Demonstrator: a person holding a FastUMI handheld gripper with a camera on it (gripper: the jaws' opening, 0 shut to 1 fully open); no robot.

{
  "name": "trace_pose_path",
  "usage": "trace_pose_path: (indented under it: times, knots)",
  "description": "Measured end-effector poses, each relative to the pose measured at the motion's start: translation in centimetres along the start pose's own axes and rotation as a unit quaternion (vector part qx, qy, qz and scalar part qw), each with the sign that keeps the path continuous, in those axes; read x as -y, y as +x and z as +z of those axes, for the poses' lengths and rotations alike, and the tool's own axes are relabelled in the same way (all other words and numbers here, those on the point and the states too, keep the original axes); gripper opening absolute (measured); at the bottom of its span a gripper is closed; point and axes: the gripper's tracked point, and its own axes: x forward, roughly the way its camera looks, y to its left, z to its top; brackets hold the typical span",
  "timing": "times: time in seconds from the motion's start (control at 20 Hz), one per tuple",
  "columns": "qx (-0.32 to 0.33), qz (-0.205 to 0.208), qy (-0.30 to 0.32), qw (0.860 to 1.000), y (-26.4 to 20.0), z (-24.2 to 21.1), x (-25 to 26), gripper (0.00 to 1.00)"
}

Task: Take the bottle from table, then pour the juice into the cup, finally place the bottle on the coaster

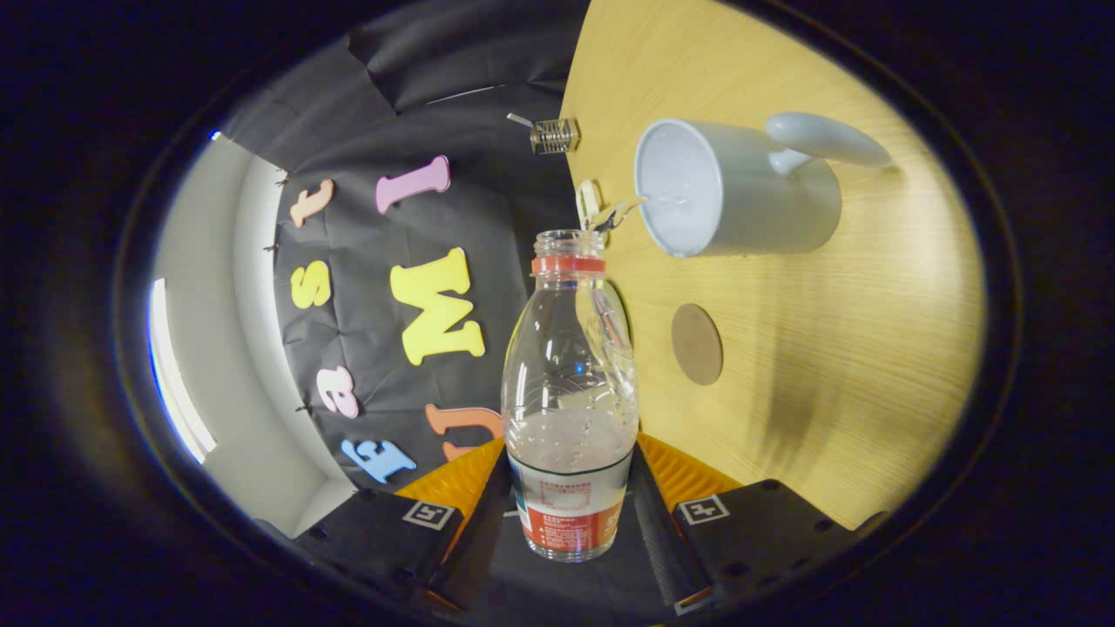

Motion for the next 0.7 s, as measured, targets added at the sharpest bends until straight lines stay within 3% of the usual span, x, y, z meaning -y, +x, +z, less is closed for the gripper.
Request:
trace_pose_path:
  times: [0.7]
  knots:
    - [-0.003,0.017,0.031,0.999,-0.05,0.63,-0.50,0.78]
